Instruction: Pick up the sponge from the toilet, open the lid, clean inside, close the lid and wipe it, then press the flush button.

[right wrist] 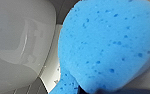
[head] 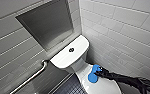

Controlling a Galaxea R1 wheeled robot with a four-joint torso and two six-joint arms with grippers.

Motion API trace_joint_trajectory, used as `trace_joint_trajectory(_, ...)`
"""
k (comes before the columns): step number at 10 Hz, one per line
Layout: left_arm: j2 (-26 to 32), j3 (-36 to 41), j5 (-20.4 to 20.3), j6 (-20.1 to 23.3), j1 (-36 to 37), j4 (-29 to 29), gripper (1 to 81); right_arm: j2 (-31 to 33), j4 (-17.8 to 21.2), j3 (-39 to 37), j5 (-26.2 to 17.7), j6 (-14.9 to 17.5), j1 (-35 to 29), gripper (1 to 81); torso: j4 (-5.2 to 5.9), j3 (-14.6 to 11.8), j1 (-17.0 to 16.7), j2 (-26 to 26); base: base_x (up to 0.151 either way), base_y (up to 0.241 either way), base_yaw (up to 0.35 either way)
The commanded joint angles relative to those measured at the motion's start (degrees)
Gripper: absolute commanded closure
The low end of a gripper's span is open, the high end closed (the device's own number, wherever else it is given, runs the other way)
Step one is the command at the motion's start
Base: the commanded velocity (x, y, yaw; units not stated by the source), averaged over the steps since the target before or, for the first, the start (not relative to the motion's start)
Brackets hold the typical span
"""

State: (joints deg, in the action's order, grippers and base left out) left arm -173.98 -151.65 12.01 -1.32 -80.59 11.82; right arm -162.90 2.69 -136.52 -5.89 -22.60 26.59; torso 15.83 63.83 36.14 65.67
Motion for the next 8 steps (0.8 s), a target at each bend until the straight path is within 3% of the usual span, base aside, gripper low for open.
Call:
trace_joint_trajectory(1, 0.6, -0.1, 5.6, 0.3, -1.6, 0.1, 1.0, -0.2, 0.7, -2.2, -1.4, -0.4, -10.3, 81.1, 0.0, 0.0, 0.0, 0.0, 0.0, 0.0, 0.0)
trace_joint_trajectory(5, 0.2, -0.1, 4.8, 0.3, -1.7, 0.1, 1.0, 6.2, 0.8, 3.0, -1.5, -1.1, -6.9, 81.1, 0.0, 0.0, 0.0, 0.0, 0.0, 0.0, 0.0)
trace_joint_trajectory(8, 0.2, -0.1, 4.8, 0.3, -1.8, 0.1, 1.0, 11.7, 0.7, 8.2, 2.5, -5.6, -2.5, 81.1, 0.0, 0.0, 0.0, 0.0, 0.0, 0.0, 0.0)
